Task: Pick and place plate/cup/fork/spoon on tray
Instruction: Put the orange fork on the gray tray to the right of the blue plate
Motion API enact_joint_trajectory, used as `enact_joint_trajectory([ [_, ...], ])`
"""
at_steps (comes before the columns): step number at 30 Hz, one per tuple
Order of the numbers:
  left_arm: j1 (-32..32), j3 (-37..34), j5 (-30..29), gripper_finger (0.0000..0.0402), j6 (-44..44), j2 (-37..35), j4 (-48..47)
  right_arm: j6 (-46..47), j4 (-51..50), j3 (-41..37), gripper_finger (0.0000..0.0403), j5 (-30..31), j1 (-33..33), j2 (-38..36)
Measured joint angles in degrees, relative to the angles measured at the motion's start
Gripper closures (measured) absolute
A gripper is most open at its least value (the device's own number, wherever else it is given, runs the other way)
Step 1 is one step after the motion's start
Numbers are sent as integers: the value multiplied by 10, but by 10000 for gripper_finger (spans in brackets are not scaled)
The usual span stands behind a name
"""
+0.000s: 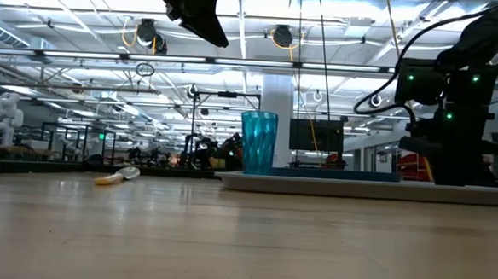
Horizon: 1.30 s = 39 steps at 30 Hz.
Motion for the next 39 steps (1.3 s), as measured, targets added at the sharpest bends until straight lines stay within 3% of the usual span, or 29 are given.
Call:
enact_joint_trajectory([
  [39, -7, 0, 1, 275, 1, 0, -31, 21, 74, -2, 335, -36, 9, -8],
])
